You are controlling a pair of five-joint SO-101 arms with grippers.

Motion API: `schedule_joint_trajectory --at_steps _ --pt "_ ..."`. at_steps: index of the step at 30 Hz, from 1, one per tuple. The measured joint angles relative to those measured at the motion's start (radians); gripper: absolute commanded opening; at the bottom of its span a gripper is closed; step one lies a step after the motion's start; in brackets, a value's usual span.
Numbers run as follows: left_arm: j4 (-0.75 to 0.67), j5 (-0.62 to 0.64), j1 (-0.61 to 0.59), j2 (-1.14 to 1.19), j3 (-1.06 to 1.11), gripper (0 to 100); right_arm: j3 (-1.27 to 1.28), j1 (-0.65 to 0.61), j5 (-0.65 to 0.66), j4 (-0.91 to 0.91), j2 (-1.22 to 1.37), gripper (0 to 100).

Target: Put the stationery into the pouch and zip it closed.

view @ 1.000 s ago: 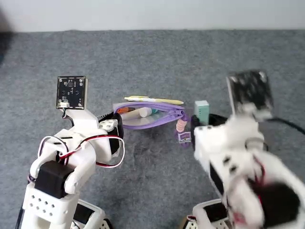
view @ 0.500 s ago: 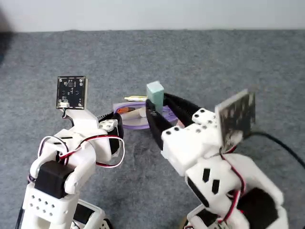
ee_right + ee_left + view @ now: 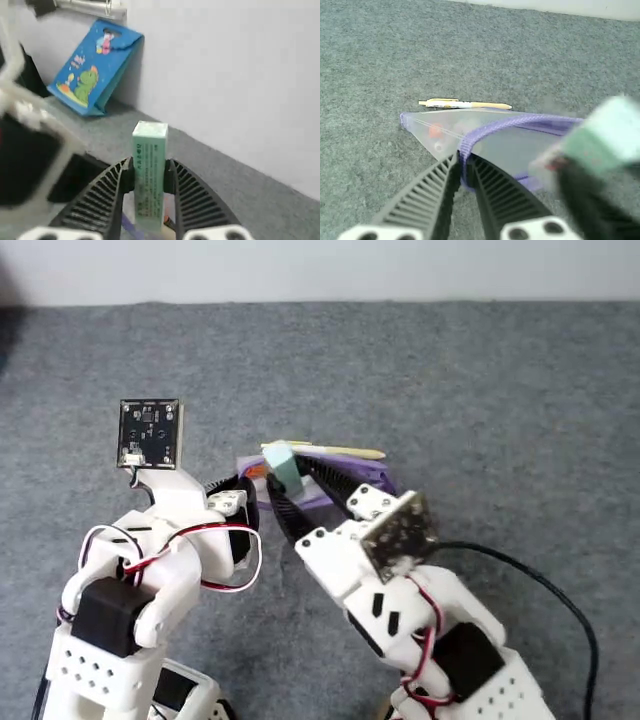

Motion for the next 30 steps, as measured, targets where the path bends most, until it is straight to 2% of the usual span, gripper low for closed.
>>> schedule_joint_trajectory --at_steps 3,8,10,18,23,26,30 --pt "0.0 0.0 0.002 0.0 0.0 1 0.066 0.0 0.021 -0.015 -0.002 1.8" --pt "0.0 0.0 0.002 0.003 0.0 1 0.104 0.055 0.064 -0.015 -0.003 15.6" --pt "0.0 0.0 0.002 0.005 0.0 1 0.106 0.081 0.068 -0.009 -0.002 16.9" --pt "0.0 0.0 0.0 0.006 0.0 1 -0.044 0.107 0.069 0.175 -0.002 7.1" --pt "0.0 0.0 -0.026 0.006 0.0 1 -0.19 0.126 0.069 0.203 -0.003 0.8" --pt "0.005 -0.021 -0.078 0.003 0.0 1 -0.236 0.206 0.069 0.203 -0.014 0.8" --pt "0.075 -0.129 -0.114 0.0 -0.014 1 -0.252 0.396 0.069 0.204 0.055 0.8"
